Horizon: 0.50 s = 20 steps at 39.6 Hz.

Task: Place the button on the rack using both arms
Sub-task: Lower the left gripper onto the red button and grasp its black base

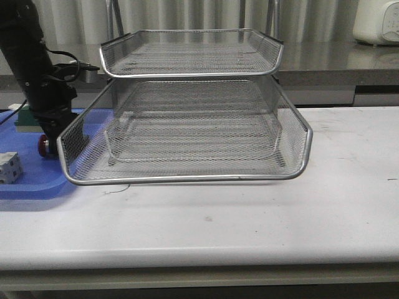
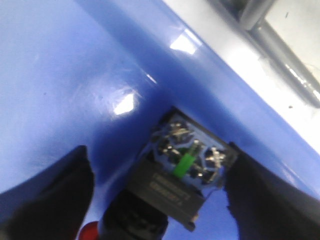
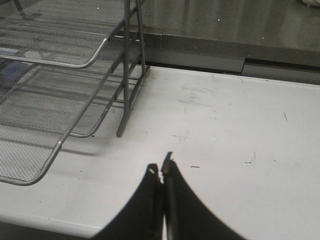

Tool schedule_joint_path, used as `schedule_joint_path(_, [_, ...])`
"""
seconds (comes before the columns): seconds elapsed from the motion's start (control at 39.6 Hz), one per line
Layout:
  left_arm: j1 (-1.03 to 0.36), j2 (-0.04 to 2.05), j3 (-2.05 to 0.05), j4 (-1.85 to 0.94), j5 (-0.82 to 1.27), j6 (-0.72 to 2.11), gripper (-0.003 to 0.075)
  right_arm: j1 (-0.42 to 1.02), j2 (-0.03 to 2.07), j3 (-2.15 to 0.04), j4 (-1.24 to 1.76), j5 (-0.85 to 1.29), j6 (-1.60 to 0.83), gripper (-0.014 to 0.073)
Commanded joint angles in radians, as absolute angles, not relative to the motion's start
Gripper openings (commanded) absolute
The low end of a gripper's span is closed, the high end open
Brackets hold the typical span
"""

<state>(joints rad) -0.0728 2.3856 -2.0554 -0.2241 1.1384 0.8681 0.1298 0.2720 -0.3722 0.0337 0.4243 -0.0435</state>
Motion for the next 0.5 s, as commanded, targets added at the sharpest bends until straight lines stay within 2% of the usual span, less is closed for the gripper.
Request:
schedule_joint_path(0.0, [-0.076, 2.319, -2.085, -0.254, 1.130, 0.868, 0.0366, 0.128, 0.280, -0.399, 0.024, 0.348, -0.046, -0.0060])
schedule_joint_path(0.18, [-0.076, 2.319, -2.085, -0.242, 1.128, 0.868, 0.0241, 0.128, 0.280, -0.399, 0.024, 0.348, -0.046, -0.0060])
schedule_joint_path(0.48, [-0.022, 2.263, -2.085, -0.218, 1.189, 0.802, 0.0223, 0.128, 0.280, -0.399, 0.024, 0.348, -0.046, -0.0060])
